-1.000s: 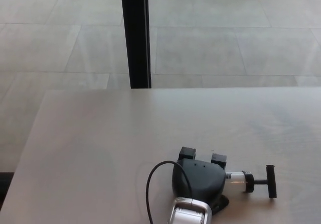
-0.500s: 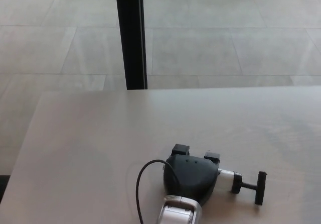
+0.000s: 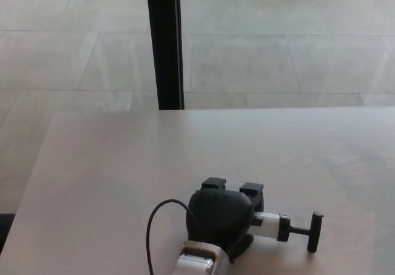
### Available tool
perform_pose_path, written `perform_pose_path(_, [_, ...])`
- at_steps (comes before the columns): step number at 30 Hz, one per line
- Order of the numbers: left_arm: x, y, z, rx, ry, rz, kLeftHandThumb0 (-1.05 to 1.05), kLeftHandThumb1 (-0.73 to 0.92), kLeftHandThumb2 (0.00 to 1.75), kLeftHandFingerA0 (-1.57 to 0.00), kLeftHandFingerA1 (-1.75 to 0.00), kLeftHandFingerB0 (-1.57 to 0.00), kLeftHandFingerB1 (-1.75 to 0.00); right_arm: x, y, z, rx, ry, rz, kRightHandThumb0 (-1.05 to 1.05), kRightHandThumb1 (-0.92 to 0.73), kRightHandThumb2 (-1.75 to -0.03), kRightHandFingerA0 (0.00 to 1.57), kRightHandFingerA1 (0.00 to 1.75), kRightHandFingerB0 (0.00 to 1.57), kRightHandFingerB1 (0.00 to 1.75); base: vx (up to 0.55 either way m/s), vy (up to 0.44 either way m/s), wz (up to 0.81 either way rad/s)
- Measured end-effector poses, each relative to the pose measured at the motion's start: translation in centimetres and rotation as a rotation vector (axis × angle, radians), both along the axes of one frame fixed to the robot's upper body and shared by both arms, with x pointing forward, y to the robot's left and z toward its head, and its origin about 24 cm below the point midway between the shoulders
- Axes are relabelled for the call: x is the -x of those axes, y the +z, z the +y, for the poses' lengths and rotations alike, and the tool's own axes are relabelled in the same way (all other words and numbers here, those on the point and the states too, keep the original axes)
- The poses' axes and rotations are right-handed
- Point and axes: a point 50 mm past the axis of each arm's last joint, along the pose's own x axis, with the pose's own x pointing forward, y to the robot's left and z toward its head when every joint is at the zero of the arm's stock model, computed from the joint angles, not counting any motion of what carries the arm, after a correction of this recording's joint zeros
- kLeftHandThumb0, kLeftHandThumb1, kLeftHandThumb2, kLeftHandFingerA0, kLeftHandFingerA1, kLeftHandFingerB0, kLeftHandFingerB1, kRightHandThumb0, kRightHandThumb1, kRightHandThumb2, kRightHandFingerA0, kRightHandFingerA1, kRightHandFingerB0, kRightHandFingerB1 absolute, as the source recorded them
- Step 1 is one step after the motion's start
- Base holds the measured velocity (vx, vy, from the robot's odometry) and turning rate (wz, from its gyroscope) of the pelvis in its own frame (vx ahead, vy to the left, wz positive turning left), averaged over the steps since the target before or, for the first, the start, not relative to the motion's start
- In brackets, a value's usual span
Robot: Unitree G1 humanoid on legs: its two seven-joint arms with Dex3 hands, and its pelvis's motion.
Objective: The robot uses its left hand to lift the air pump kept on the middle of the desk and use the right hand to pull out the handle
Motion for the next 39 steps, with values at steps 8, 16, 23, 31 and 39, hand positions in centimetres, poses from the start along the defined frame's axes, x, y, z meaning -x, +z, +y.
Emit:
perform_pose_path(8, [-0.4, 0.2, 2.3, 0.126, 0.035, -0.018, 0.0, 0.5, 1.24, -0.9, -1.75, -0.78, -1.49, -0.6, 0.7, 3.4, 0.005, 0.131, -0.006, -0.65, -0.68, -0.61, 0.45, 0.49, 0.56, 0.41, 0.0, 0.0, 0.0])
perform_pose_path(16, [-1.6, 1.8, 3.4, 0.211, 0.083, -0.055, 0.0, 0.52, 1.24, -0.94, -1.75, -0.79, -1.52, -1.2, 1.1, 7.3, -0.042, 0.241, -0.011, -0.73, -0.65, -0.65, 0.34, 0.48, 0.44, 0.42, 0.0, 0.0, 0.0])
perform_pose_path(23, [-2.7, 3.4, 3.7, 0.238, 0.102, -0.097, -0.01, 0.51, 1.18, -1.31, -1.54, -0.97, -1.26, -1.6, 1.4, 10.0, -0.065, 0.313, -0.004, -0.71, -0.72, -0.62, 0.4, 0.54, 0.43, 0.4, 0.0, 0.0, 0.0])
perform_pose_path(31, [-3.6, 4.6, 4.2, 0.245, 0.12, -0.122, -0.03, 0.49, 1.22, -1.02, -1.75, -0.78, -1.47, -2.0, 1.3, 11.6, -0.059, 0.34, 0.002, -0.79, -0.71, -0.63, 0.26, 0.63, 0.32, 0.32, 0.0, 0.0, 0.0])
perform_pose_path(39, [-3.7, 4.9, 3.9, 0.25, 0.114, -0.124, -0.14, 0.48, 1.19, -1.32, -1.46, -0.92, -1.13, -2.7, 2.2, 11.6, 0.012, 0.364, 0.016, -0.86, -0.69, -0.61, 0.13, 0.57, 0.25, 0.3, 0.0, 0.0, 0.0])
